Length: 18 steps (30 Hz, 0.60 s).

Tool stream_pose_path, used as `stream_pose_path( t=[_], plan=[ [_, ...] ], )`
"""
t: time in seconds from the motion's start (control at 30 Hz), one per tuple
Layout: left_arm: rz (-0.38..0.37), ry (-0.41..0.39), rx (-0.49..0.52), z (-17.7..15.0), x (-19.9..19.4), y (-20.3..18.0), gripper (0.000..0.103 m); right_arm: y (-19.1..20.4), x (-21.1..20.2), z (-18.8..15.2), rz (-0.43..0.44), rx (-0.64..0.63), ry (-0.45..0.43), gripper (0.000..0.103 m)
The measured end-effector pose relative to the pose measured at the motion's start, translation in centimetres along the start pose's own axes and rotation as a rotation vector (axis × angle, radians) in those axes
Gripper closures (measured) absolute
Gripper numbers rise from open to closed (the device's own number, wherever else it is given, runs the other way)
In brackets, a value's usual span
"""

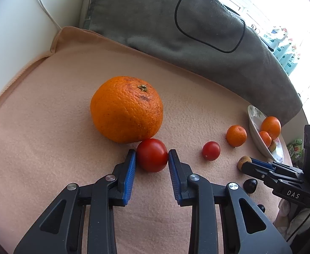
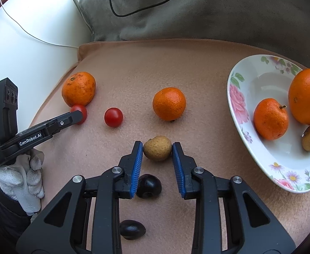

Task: Organize fruits
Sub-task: 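Close the left gripper on the red tomato while the right gripper grasps a kiwi, then lift the tomato with the left gripper while the right gripper carries the kiwi toward the plate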

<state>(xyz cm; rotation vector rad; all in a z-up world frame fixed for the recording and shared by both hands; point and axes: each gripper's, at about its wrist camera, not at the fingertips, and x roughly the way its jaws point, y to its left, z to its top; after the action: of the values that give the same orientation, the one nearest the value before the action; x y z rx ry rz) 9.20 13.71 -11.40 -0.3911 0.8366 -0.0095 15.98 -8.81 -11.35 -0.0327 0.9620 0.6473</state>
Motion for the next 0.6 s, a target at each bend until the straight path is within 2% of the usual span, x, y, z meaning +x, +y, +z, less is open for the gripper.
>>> stream_pose_path(
  t=[0.37,0.6],
  plan=[
    [-0.021,-0.016,0.002,-0.4,-1.2,-0.5,0.074,-0.4,-1.2,-0.6,0.001,0.022,-0.042,0.073],
    [-0.048,-0.029,0.023,-0.3,-2.0,-2.0,0.074,-1.0,-3.7,-1.5,0.008,0.047,-0.09,0.073]
  ],
)
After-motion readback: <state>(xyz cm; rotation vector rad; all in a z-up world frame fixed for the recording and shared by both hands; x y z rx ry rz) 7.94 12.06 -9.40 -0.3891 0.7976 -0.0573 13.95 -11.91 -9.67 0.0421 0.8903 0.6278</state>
